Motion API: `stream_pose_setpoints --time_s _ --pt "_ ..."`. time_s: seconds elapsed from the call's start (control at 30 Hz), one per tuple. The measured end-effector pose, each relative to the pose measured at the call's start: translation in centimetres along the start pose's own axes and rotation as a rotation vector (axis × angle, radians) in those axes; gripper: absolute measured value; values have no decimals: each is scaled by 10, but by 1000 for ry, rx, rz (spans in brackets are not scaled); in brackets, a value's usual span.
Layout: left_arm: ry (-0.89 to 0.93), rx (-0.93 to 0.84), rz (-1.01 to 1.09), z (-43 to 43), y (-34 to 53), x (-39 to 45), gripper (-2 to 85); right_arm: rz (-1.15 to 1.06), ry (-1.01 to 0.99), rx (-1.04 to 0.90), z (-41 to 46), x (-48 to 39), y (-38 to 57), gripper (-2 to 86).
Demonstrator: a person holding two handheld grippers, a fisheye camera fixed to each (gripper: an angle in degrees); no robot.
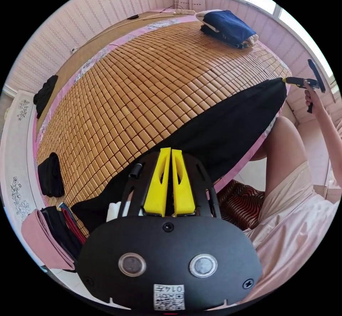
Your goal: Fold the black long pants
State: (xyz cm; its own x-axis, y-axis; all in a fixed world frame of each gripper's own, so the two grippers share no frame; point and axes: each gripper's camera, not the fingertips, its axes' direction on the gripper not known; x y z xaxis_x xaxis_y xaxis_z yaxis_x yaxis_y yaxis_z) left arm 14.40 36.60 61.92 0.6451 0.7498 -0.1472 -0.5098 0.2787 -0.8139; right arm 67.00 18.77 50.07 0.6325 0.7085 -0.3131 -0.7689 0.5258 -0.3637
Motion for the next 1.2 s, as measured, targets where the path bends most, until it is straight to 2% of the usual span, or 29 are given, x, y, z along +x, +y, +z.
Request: stream_pose_setpoints --time_s 0.13,0.23,0.4,0.5,0.63,0.83,0.93,1.07,1.2 --pt "-49 55 -93 -8 14 -20 -6 15 -82 -56 16 -9 -18 12" --pt "-25 3 -187 14 19 -36 8 45 -6 -110 33 -14 -23 44" --pt "33 5 -178 14 37 -36 43 70 -8 -89 20 -23 1 89" --pt "50 17 -154 6 53 -32 44 54 10 -172 33 -34 13 110" --pt "59 51 -188 -10 82 -42 41 -43 98 -174 32 -68 16 80" --pt "65 90 -360 -29 141 -93 40 -198 177 -166 16 -101 5 45" --pt "40 87 -405 -33 175 -115 43 -95 192 -117 -1 -83 -10 49" --pt "58 68 -458 -32 215 -143 59 45 247 -165 0 -62 -26 78" --pt "27 83 -474 -35 239 -163 69 11 277 -58 -28 -97 -26 94"
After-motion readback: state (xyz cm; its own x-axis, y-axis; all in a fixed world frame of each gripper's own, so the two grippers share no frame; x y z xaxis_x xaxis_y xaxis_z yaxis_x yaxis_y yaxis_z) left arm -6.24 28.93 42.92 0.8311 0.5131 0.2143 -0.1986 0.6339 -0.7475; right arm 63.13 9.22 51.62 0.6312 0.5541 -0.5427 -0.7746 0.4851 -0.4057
